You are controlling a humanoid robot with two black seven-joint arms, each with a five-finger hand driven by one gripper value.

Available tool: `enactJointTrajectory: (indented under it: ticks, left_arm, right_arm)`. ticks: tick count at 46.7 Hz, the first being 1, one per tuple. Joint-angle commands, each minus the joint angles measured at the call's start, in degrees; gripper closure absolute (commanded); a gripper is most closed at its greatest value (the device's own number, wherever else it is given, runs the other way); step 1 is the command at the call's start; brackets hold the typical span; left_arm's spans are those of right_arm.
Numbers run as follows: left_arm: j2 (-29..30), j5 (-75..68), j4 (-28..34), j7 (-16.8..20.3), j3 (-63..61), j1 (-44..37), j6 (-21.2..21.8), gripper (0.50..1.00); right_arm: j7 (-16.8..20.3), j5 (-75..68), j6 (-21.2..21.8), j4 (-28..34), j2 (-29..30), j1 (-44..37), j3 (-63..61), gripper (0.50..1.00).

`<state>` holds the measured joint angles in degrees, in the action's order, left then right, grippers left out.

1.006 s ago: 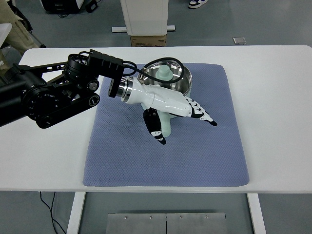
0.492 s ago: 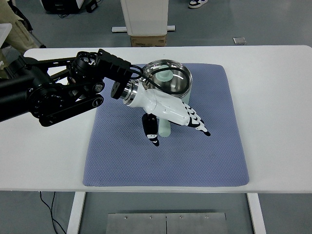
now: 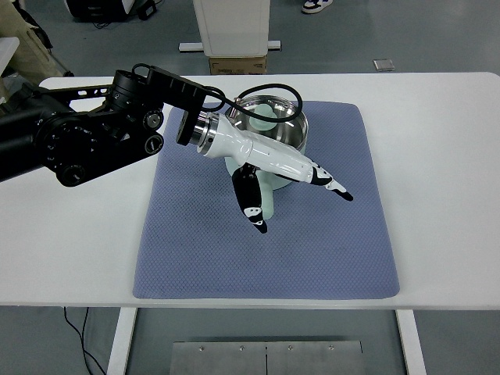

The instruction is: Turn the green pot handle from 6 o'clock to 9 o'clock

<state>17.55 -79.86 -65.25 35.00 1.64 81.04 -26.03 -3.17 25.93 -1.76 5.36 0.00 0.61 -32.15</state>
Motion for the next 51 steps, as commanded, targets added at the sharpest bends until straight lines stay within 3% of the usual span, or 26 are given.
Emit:
enactJointTrajectory:
  ticks: [1,24,51]
  left_arm:
    - [-0.1,-0.8,0.0,0.0,-1.8,0.6,0.0,0.500]
    - [-0.8,-13.3,0.9,0.0,-3.7,2.2,0.1,0.500]
    - [-4.1,-13.5,0.9,0.0,-9.9,4.7,-0.2,0.500]
  right_arm:
    - [0.0,0.0,0.0,0.0,0.0,0.0,0.0,0.500]
    - [0.0,0.0,0.0,0.0,0.0,0.0,0.1,0.500]
    - [0.0,0.0,0.0,0.0,0.0,0.0,0.0,0.500]
